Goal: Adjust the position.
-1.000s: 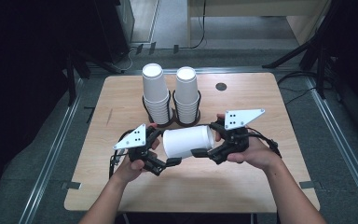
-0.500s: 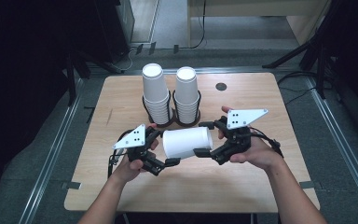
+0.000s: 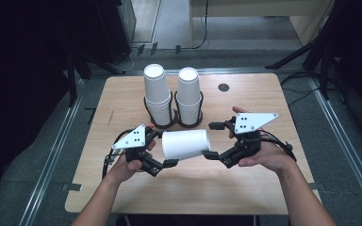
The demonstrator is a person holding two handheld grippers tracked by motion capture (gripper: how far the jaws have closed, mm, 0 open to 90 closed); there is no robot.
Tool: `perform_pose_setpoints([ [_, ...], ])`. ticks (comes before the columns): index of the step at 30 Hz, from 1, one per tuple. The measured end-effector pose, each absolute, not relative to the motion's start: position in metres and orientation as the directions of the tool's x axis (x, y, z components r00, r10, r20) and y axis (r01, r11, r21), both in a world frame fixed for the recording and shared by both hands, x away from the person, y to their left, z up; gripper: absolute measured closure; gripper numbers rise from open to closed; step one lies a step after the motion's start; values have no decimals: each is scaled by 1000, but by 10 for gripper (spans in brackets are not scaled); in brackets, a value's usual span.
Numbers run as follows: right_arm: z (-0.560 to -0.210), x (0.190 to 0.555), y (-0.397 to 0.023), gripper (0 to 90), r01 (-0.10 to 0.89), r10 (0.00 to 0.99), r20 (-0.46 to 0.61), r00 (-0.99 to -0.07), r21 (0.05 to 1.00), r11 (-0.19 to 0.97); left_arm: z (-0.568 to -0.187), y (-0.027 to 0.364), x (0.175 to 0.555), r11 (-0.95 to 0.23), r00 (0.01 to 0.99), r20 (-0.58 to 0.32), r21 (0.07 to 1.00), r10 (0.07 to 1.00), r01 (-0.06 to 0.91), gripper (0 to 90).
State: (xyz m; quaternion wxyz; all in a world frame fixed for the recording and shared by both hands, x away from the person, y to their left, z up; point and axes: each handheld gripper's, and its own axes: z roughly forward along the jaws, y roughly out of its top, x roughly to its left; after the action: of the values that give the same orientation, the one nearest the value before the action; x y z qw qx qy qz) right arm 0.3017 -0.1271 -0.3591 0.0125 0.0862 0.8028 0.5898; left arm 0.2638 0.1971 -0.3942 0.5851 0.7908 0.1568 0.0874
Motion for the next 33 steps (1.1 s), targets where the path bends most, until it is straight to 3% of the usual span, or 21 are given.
perform_pose_setpoints([
  [11,-354,296,-130,102,84,139,37,-990,934,349,-388,190,264,-392,948,4,911,318,128,78],
  [33,-347,289,-101,157,12,76,-31,-997,860,510,-386,182,264,-512,957,57,853,284,101,79],
])
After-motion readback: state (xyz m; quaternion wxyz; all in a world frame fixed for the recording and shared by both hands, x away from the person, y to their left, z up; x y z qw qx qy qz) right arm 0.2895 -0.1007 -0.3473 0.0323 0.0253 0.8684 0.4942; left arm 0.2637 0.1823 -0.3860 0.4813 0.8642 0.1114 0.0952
